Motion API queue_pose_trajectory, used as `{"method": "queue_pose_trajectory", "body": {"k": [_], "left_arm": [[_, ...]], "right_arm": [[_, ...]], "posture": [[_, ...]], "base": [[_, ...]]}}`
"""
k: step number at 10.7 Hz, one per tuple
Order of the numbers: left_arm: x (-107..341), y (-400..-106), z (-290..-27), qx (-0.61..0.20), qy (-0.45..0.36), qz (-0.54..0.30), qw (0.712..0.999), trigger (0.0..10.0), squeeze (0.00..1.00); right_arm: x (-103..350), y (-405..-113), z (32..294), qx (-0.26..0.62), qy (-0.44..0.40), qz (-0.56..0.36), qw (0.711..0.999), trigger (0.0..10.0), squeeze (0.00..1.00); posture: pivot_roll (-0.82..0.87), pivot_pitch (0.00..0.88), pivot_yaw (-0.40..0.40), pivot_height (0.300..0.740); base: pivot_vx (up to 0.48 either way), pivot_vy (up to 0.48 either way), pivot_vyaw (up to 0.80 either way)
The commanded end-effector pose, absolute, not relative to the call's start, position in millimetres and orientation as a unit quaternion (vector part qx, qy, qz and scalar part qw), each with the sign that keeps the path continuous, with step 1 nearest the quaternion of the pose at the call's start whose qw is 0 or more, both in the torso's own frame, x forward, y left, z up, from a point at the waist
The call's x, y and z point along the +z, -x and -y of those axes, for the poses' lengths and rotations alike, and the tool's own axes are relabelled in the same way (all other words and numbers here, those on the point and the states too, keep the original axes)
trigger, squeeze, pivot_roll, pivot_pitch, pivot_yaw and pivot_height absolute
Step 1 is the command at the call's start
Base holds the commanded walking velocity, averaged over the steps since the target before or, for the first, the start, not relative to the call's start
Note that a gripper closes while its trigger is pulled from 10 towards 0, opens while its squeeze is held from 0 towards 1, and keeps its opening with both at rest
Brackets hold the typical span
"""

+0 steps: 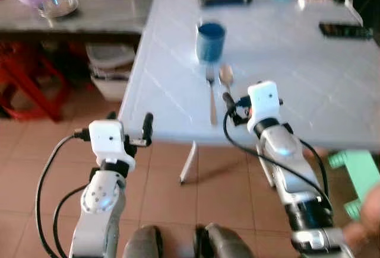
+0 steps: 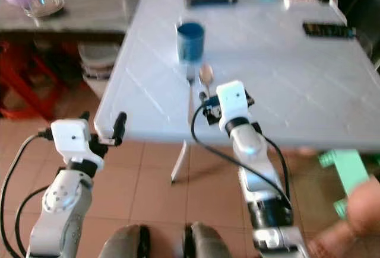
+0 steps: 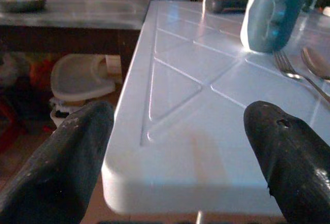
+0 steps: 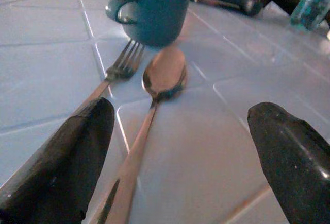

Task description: Setting the table

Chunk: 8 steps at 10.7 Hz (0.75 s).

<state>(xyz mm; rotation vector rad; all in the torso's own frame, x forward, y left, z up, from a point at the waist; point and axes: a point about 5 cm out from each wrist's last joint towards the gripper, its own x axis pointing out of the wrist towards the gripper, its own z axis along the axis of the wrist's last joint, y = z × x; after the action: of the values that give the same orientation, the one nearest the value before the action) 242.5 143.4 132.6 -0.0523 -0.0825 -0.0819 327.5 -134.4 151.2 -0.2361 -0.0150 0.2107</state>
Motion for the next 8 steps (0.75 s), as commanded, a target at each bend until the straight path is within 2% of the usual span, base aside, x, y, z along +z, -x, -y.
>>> {"method": "queue_pose_trajectory", "body": {"k": [1,2,5,8], "left_arm": [[134.1,-240.2,-146.2,-0.037,0.022,0.04,0.998,10.0,0.0],[134.9,-239.5,-147.1,-0.038,0.019,0.042,0.998,10.0,0.0],[134.8,-237.6,-148.1,-0.039,0.015,0.038,0.998,10.0,0.0],[135.1,-239.2,-149.7,-0.034,0.012,0.036,0.999,10.0,0.0]], "right_arm": [[159.7,-334.9,132.6,0.106,0.113,0.016,0.988,10.0,0.0],[163.4,-337.7,132.9,0.107,0.11,0.024,0.988,10.0,0.0],[162.7,-336.2,130.0,0.109,0.107,0.028,0.988,10.0,0.0],[161.4,-337.1,132.0,0.105,0.104,0.026,0.989,10.0,0.0]], "posture": [[0.08,0.197,-0.004,0.74],[0.08,0.201,-0.002,0.74],[0.08,0.208,0.008,0.74],[0.08,0.213,0.017,0.74]], "base": [[0.0,0.0,0.0],[0.0,0.0,0.0],[0.348,0.0,0.0],[0.0,0.0,0.0]]}}
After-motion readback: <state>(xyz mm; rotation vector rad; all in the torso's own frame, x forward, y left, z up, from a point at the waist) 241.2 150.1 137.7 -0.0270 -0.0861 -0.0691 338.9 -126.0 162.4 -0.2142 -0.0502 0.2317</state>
